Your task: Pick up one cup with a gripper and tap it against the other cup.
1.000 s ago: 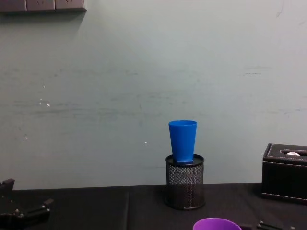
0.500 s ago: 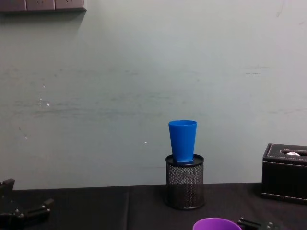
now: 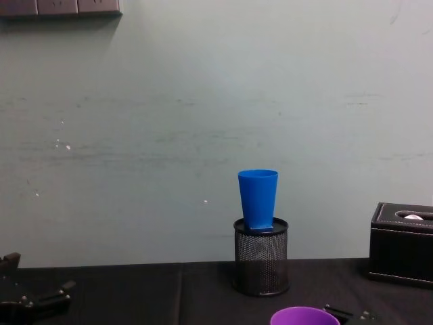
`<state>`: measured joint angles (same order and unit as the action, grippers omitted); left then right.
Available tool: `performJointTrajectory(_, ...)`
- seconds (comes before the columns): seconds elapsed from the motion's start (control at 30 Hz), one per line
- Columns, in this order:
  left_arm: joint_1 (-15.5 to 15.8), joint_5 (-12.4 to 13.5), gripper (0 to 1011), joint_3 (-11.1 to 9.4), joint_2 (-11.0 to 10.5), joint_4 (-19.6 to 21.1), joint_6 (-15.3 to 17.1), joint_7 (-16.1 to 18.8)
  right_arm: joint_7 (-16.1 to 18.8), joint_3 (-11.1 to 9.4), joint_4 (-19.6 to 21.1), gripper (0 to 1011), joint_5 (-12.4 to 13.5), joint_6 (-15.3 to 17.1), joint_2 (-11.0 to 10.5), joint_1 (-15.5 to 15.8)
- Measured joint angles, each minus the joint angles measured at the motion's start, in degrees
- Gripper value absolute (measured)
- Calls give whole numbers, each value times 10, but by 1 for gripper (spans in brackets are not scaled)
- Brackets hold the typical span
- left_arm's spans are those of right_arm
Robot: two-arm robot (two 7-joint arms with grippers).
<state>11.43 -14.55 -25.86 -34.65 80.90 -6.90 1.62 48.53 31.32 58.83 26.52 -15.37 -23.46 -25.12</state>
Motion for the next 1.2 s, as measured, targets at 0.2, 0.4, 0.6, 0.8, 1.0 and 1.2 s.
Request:
performJointTrajectory(0.2, 0, 0, 1012, 0, 0, 0, 0, 0, 0, 0, 1, 1000, 0, 0, -1, 0)
performJointTrajectory(0.4, 0, 0, 1011, 0, 0, 0, 0, 0, -1, 0, 2, 955, 0, 0, -1, 1)
performJointTrajectory(0.6, 0, 0, 1011, 0, 0, 0, 0, 0, -1, -1, 3, 805, 0, 0, -2, 1)
performJointTrajectory(0.8, 0, 0, 1011, 0, 0, 0, 0, 0, -1, -1, 3, 755, 1, 0, -2, 1)
performJointTrajectory(1.0, 0, 0, 1011, 0, 0, 0, 0, 0, -1, -1, 3, 741, 1, 0, -2, 1)
performJointTrajectory(1.2, 0, 0, 1011, 0, 0, 0, 0, 0, -1, -1, 3, 741, 1, 0, -2, 1)
